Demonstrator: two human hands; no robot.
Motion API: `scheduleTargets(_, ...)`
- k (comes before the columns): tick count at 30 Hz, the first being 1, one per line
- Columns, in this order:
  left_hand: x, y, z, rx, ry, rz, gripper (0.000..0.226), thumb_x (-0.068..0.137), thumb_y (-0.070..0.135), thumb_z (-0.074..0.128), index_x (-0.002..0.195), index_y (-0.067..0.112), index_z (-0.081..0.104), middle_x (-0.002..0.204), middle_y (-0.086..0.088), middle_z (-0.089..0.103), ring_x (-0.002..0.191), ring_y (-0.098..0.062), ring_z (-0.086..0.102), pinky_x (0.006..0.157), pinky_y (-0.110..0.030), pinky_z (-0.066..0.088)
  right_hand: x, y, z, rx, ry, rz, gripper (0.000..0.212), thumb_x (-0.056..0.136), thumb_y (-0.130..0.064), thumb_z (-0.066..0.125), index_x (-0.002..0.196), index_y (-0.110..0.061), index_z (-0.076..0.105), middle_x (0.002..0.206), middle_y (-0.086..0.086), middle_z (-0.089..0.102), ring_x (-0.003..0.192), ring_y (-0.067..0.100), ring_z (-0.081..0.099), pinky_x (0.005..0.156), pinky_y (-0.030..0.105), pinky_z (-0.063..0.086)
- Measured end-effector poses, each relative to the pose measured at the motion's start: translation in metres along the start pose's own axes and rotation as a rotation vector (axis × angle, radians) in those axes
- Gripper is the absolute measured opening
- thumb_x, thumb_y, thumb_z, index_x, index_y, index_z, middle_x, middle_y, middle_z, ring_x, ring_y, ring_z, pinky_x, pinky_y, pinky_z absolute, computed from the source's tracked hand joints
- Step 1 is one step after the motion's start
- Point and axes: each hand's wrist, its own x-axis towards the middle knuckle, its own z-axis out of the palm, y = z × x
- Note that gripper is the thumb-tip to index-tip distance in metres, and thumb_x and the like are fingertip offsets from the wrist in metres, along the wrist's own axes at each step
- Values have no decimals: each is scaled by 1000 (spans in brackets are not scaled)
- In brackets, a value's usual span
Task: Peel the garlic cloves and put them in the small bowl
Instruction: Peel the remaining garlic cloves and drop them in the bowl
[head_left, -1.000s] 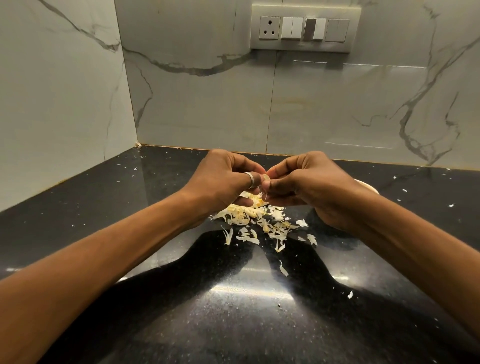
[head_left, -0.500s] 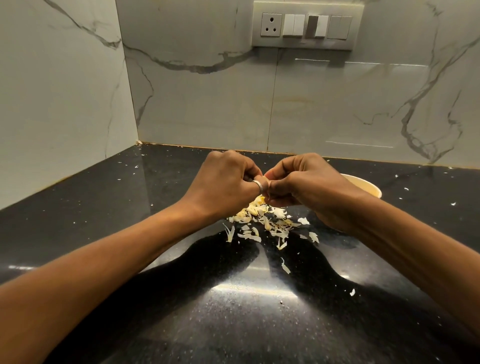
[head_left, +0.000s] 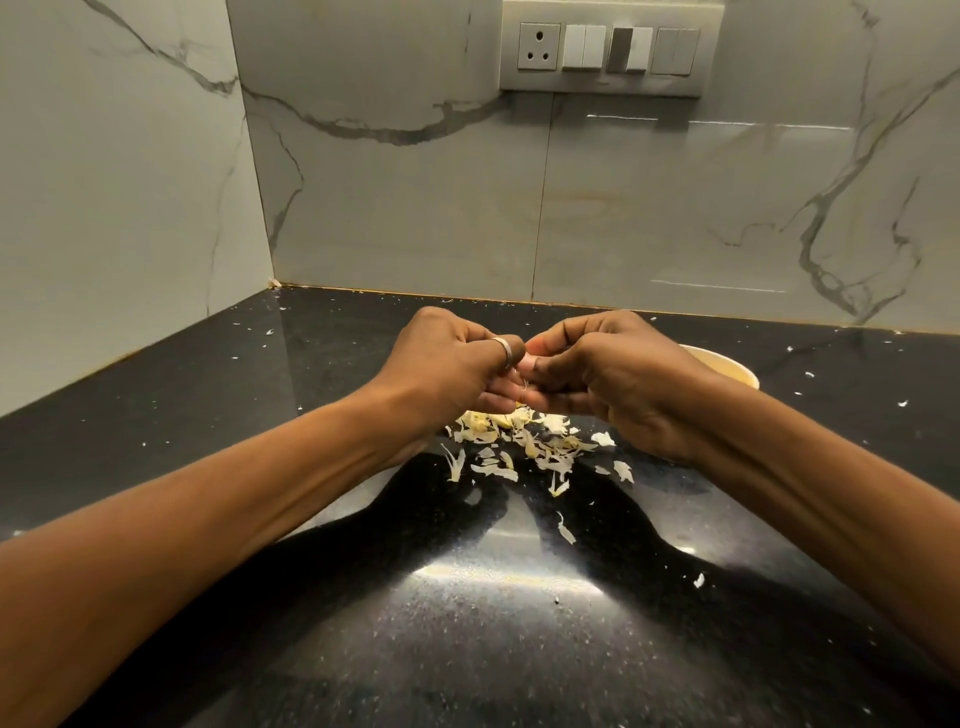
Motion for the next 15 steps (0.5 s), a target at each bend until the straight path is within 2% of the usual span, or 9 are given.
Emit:
scheduleTargets(5, 0, 2, 3, -183, 15, -119, 23, 96, 6, 61, 78, -7, 67, 56, -9, 66, 47, -10, 62, 50, -18, 55, 1, 1, 0, 53, -3, 21, 16, 91, 16, 57, 94, 5, 68, 86, 20, 71, 71, 22, 73, 65, 29, 62)
scheduleTargets(8, 1, 3, 1, -208, -4, -135, 20, 96, 6, 61, 83, -8, 67, 60, -10, 65, 49, -10, 62, 50, -18, 56, 1, 0, -3, 44, -1, 21, 13, 91, 14, 59, 94, 5, 68, 86, 20, 72, 72, 22, 73, 64, 28, 61)
scheduleTargets(12, 2, 3, -4, -21, -79, -86, 16, 96, 3, 56, 95, -7, 69, 74, -10, 67, 58, -10, 64, 50, -20, 53, 1, -1, -2, -129, 20, 2, 14, 90, 12, 62, 104, 9, 66, 97, 29, 71, 74, 23, 72, 61, 26, 60)
scheduleTargets(15, 3, -2, -3, 134, -71, -37, 16, 97, 7, 55, 98, 4, 71, 81, -5, 68, 65, -6, 63, 51, -20, 51, 1, 1, -1, -294, 54, -18, 7, 93, 3, 65, 100, 5, 67, 103, 29, 72, 78, 23, 69, 61, 24, 61)
